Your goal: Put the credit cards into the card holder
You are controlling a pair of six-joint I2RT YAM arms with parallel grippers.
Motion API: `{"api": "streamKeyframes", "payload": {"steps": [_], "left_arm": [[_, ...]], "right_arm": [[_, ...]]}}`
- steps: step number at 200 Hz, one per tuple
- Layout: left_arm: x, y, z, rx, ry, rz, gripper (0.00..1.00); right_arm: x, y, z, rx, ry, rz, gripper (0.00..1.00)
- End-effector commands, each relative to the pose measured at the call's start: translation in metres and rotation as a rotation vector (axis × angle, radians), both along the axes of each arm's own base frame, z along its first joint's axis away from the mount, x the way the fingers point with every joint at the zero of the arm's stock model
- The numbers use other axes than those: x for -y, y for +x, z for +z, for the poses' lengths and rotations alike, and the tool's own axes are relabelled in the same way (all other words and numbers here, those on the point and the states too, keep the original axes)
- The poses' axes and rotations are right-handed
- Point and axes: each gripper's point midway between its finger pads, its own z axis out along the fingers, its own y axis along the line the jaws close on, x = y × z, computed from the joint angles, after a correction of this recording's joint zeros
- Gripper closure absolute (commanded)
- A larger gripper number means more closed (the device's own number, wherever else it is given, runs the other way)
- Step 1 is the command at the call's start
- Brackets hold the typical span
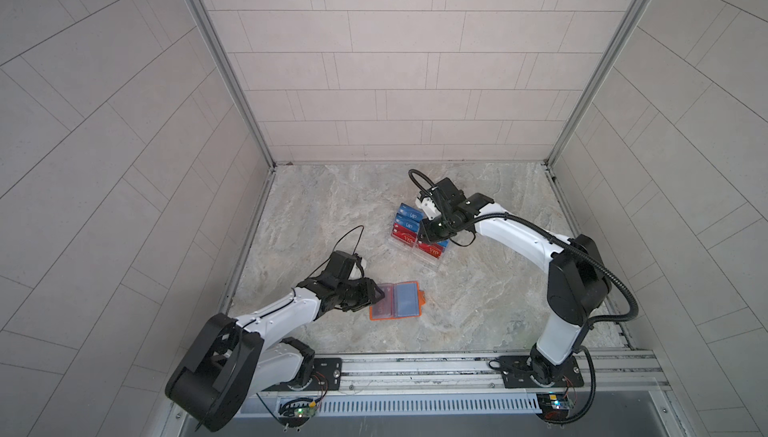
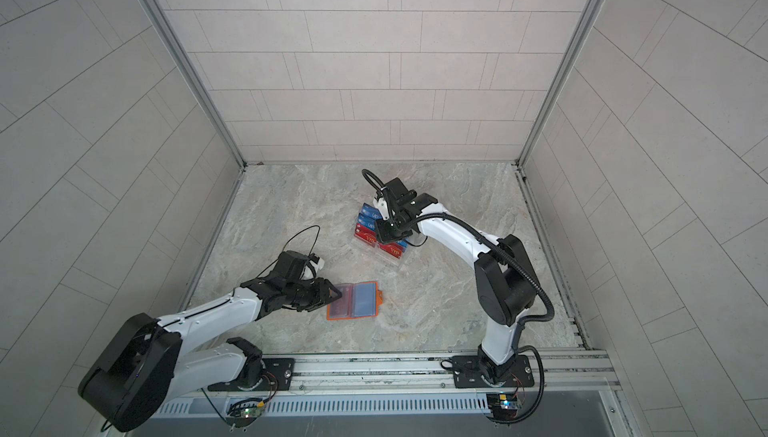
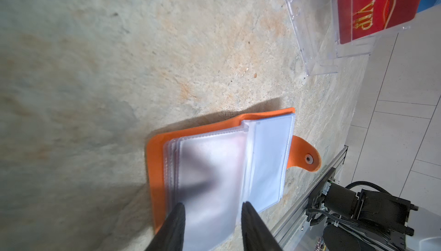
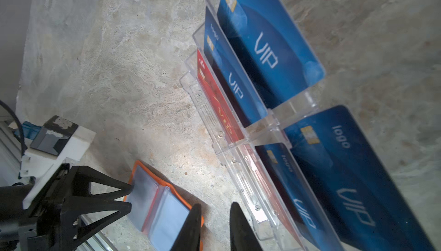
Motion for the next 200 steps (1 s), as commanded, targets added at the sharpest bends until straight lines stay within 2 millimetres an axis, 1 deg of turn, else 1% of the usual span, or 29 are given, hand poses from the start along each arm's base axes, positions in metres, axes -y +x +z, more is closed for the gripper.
{"api": "streamKeyframes", "payload": {"steps": [1, 47, 58, 84, 113, 130, 200], "left_arm": [[-0.003, 0.001, -0.002, 0.01, 0.017, -0.003, 0.57], [-0.003, 0.001, -0.002, 0.013, 0.017, -0.002, 0.56], [-0.003, 0.001, -0.002, 0.013, 0.017, -0.001, 0.56], [-0.002, 0.001, -0.003, 0.01, 0.014, -0.001, 0.56], [-0.003, 0.001, -0.003, 0.006, 0.016, 0.001, 0.56], [-0.003, 0.001, -0.004, 0.004, 0.021, 0.003, 0.56], [-0.004, -0.001, -0.005, -0.001, 0.029, 0.002, 0.56]], "right_arm": [[0.017, 0.001, -0.017, -0.026, -0.115, 0.038, 0.75], [0.026, 0.011, -0.021, -0.021, -0.19, 0.067, 0.75], [0.029, 0.014, -0.023, -0.018, -0.212, 0.068, 0.73], [0.028, 0.016, -0.03, -0.034, -0.23, 0.081, 0.72], [0.026, 0.016, -0.037, -0.05, -0.233, 0.091, 0.72], [0.024, 0.013, -0.04, -0.062, -0.229, 0.103, 0.72], [0.016, 0.006, -0.039, -0.064, -0.233, 0.136, 0.75]]}}
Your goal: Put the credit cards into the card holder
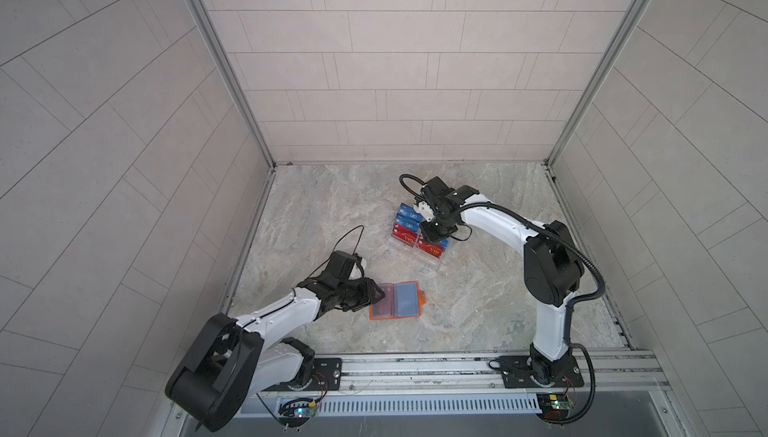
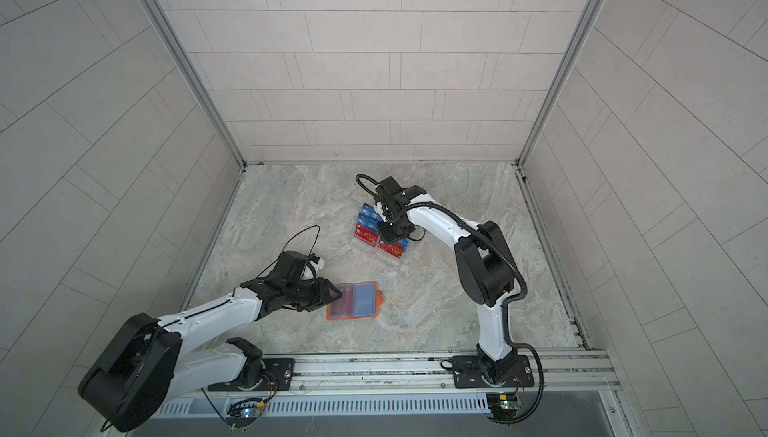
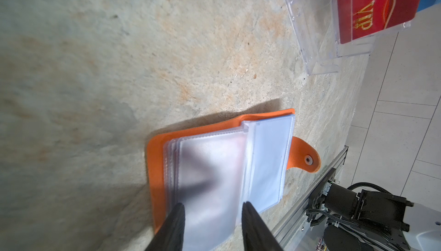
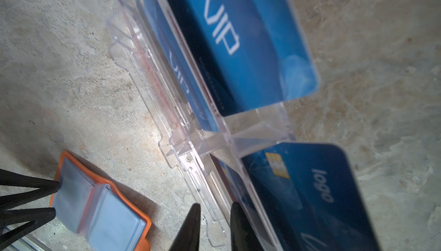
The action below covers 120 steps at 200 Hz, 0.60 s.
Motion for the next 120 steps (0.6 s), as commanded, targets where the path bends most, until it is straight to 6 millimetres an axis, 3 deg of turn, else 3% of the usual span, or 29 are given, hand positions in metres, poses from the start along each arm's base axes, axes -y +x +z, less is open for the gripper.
{"api": "streamKeyframes", "payload": {"steps": [1, 120], "left_arm": [[-0.0045, -0.0012, -0.0051, -0.004, 0.028, 0.001, 0.56], [-0.0059, -0.0021, -0.0073, -0.013, 0.04, 0.0, 0.56]], "right_arm": [[-0.0023, -0.0049, -0.0001, -0.009, -0.021, 0.036, 0.75], [-0.004, -0.0074, -0.0057, -0.003, -0.055, 0.08, 0.83]]}}
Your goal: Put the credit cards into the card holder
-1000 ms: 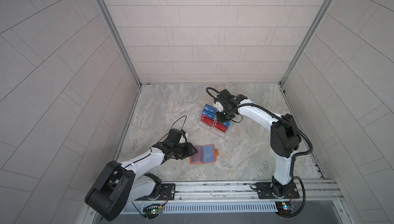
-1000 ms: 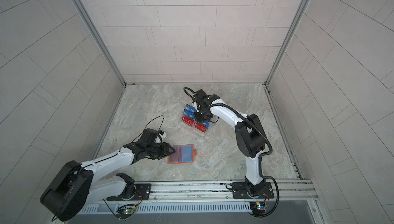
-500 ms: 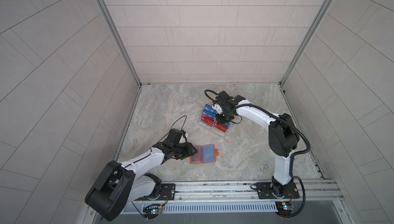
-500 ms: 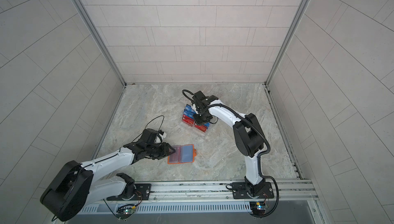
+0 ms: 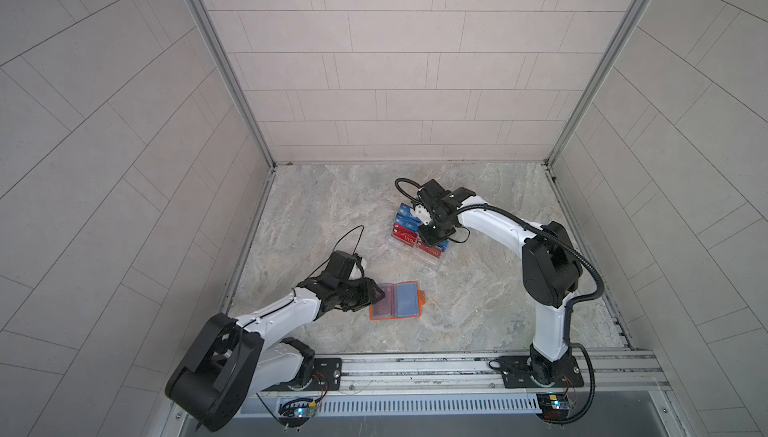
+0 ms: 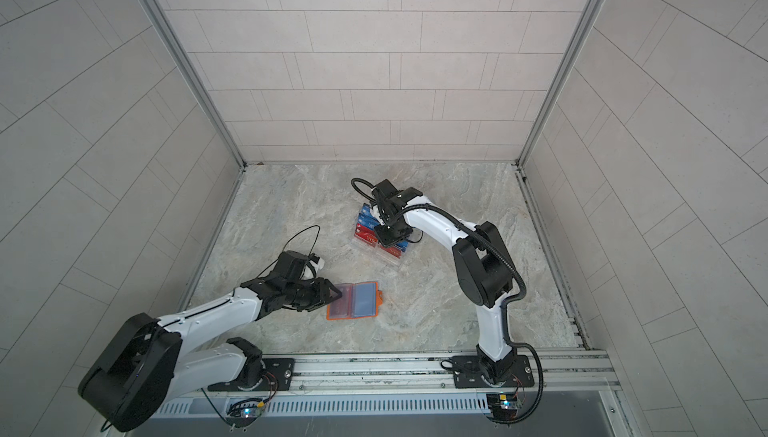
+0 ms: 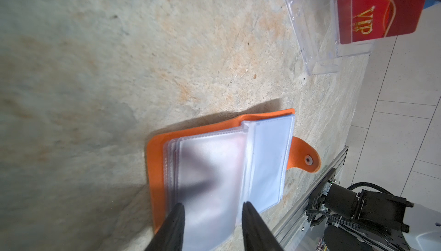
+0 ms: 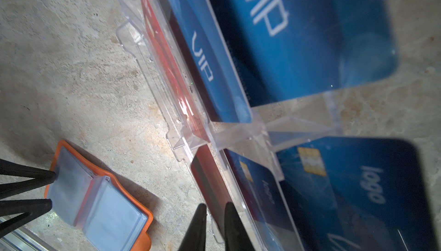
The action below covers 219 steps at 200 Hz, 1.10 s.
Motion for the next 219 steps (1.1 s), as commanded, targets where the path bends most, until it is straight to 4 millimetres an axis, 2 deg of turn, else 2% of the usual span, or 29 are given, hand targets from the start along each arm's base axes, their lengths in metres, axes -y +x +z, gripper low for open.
{"api": "streamKeyframes", "payload": {"steps": [1, 39, 70, 121, 167, 219], "left_arm": [[-0.006, -0.002, -0.007, -0.013, 0.039, 0.0, 0.56], [-0.006, -0.002, -0.007, -0.014, 0.042, 0.001, 0.55], [-0.006, -0.002, -0.007, -0.016, 0.045, 0.001, 0.55], [-0.006, -0.002, -0.008, -0.026, 0.053, -0.014, 0.55], [-0.005, -0.001, -0.005, -0.017, 0.051, -0.015, 0.55], [-0.006, -0.002, -0.005, -0.017, 0.051, -0.008, 0.55]], "right_arm": [[0.0, 0.0, -0.003, 0.0, -0.027, 0.037, 0.83], [0.0, 0.0, -0.005, -0.002, -0.034, 0.063, 0.83], [-0.002, 0.001, -0.001, 0.008, -0.022, 0.077, 0.91], [-0.006, -0.001, 0.012, 0.017, 0.004, 0.124, 0.98], [-0.009, -0.002, 0.036, 0.048, 0.041, 0.135, 1.0], [-0.014, -0.015, 0.071, 0.049, 0.153, 0.096, 1.0]]}}
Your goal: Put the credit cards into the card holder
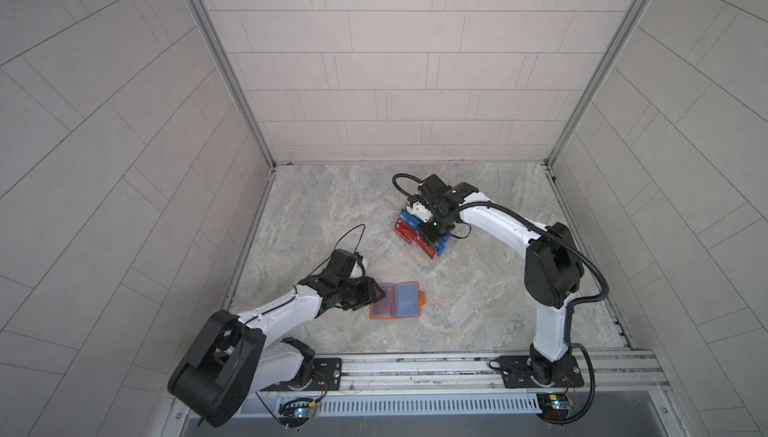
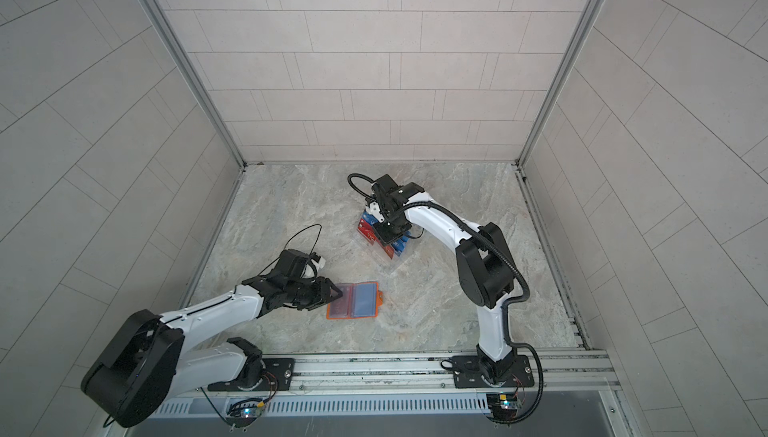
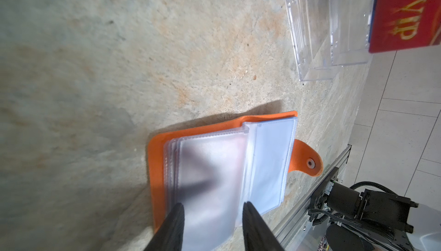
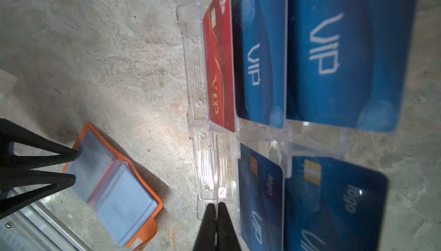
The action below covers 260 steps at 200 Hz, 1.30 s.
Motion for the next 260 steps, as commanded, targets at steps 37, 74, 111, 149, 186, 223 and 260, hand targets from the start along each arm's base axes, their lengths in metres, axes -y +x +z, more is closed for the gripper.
{"api": "streamKeyframes", "payload": {"steps": [37, 74, 111, 149, 186, 223, 260], "left_arm": [[-0.005, -0.003, -0.002, -0.009, 0.02, 0.009, 0.54], [-0.005, -0.005, -0.004, -0.017, 0.013, 0.024, 0.55], [-0.006, -0.006, -0.008, -0.022, 0.008, 0.043, 0.55], [-0.005, -0.008, -0.008, -0.021, 0.013, 0.038, 0.55], [-0.006, -0.009, -0.009, -0.022, 0.017, 0.04, 0.55], [-0.004, -0.009, -0.009, -0.02, 0.01, 0.036, 0.55], [-0.004, -0.009, -0.007, -0.021, 0.006, 0.034, 0.55]], "right_arm": [[-0.028, -0.036, 0.054, -0.06, 0.311, -0.052, 1.0], [-0.049, -0.067, 0.033, -0.172, 0.453, -0.138, 1.0], [-0.071, -0.1, -0.006, -0.262, 0.477, -0.187, 1.0], [-0.089, -0.117, -0.03, -0.333, 0.516, -0.212, 1.0], [-0.082, -0.122, -0.044, -0.349, 0.487, -0.237, 1.0], [-0.077, -0.129, -0.056, -0.381, 0.484, -0.272, 1.0], [-0.076, -0.133, -0.06, -0.413, 0.502, -0.298, 1.0]]}}
